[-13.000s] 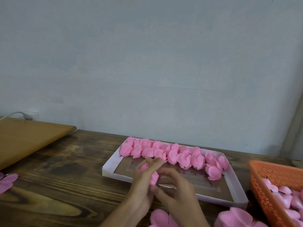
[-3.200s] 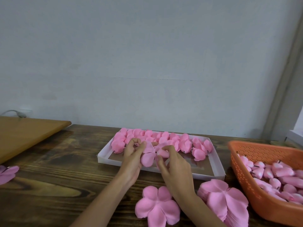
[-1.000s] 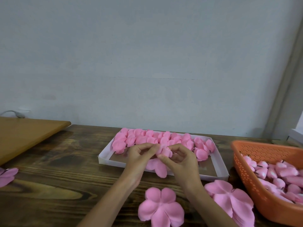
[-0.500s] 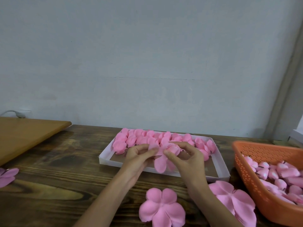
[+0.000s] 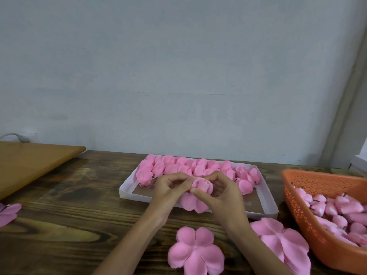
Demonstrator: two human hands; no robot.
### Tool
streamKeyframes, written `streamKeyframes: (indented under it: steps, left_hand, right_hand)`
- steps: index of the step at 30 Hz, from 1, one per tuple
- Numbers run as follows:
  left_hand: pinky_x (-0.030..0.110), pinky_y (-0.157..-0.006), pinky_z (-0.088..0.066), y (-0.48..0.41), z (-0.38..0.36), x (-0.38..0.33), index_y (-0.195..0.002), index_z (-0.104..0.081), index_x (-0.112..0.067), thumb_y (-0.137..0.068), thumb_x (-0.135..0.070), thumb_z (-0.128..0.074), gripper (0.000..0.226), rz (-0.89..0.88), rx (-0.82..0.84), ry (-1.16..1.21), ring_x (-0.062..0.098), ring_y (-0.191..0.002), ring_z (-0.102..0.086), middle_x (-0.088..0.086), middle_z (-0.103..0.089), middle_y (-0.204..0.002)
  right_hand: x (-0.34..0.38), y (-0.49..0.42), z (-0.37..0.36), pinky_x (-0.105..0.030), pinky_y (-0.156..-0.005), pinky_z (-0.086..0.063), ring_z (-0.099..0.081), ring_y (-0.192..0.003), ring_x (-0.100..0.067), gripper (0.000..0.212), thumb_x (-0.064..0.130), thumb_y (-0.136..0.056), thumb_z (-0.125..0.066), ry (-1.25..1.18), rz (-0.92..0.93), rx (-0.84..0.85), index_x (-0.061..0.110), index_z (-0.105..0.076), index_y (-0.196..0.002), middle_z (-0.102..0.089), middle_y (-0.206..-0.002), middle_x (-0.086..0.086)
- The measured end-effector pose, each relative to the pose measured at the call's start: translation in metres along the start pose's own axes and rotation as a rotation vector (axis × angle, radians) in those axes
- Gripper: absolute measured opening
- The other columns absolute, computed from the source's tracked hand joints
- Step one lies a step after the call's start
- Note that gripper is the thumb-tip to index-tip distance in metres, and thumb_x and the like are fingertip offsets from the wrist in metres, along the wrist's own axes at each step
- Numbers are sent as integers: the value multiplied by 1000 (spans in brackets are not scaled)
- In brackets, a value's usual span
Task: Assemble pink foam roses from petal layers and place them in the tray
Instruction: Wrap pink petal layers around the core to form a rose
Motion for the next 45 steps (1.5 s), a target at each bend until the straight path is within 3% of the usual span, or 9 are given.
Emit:
streamKeyframes:
  steps: [3,9,13,18,22,28,34,39,45]
  left_hand:
    - [32,-85,-60,0,-1,-2,-93,-85,-19,-83,-39,-81,23,-14,22,22,22,-97,-75,8,-79,-96]
    - [50,-95,-60,-4,3,1,-97,-84,-13,-72,-49,-87,44,47,-5,151,36,-107,-74,17,-78,-108]
    - [32,-88,-60,-4,1,-3,-115,-79,-30,-77,-41,-87,40,47,80,22,20,-112,-73,1,-78,-117]
    - [24,-82,-60,-4,6,7,-94,-83,-20,-79,-13,-91,19,99,33,-87,21,-97,-77,6,-81,-98]
    - [46,-89,-61,-4,7,13,-96,-82,-9,-77,-18,-89,22,169,-74,118,33,-95,-75,19,-79,-101]
    - [33,-72,-61,-1,0,8,-95,-83,-8,-77,-23,-82,24,163,-69,239,24,-88,-74,16,-78,-96]
    - [42,-87,-61,2,-6,11,-96,-77,0,-100,-40,-64,42,230,-28,407,34,-103,-73,27,-74,-109]
    - [30,-68,-59,5,-10,10,-79,-77,-12,-95,-43,-69,36,272,-113,397,19,-79,-72,7,-73,-81]
    - [31,-60,-57,12,-23,24,-62,-70,-14,-98,-45,-53,50,380,-145,512,21,-60,-64,9,-60,-65]
  right_hand:
    - [2,1,0,-31,-65,-61,-73,-76,-15,26,23,-74,-93,0,8,-19,28,-69,-86,-75,-82,3]
    - [-4,-3,6,-43,-68,-61,-73,-76,-25,29,20,-71,-95,-42,-16,-95,23,-68,-82,-75,-79,-2]
    - [-8,-5,12,-32,-66,-61,-74,-76,-25,29,16,-72,-94,-145,-69,-164,23,-67,-80,-75,-78,-5]
    - [-10,-6,15,-25,-65,-60,-73,-75,-20,28,5,-74,-90,-282,-113,-199,8,-64,-85,-73,-77,-8]
    - [-8,-5,12,-29,-69,-62,-73,-78,-24,30,6,-75,-89,-327,-137,-159,1,-62,-89,-73,-83,-19]
    - [-2,-5,0,-29,-66,-61,-76,-80,-29,27,5,-73,-91,-238,-34,-20,4,-67,-86,-76,-83,-13]
    - [-4,-2,-2,-39,-72,-63,-76,-83,-29,29,6,-73,-92,-149,-27,-58,5,-67,-89,-76,-85,-10]
    - [-2,7,-14,-32,-70,-61,-76,-82,-24,27,14,-72,-94,-159,-79,10,20,-69,-83,-78,-85,-7]
    - [0,16,-24,-50,-70,-59,-71,-74,-22,24,29,-66,-88,68,-53,27,25,-69,-80,-74,-78,0]
Point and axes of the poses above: each hand's wrist, its own y-axis away from the middle knuckle, its own z-axis out of the back of the hand, x = y × z, the point moved 5 cm from there along -y, towards the middle knuckle
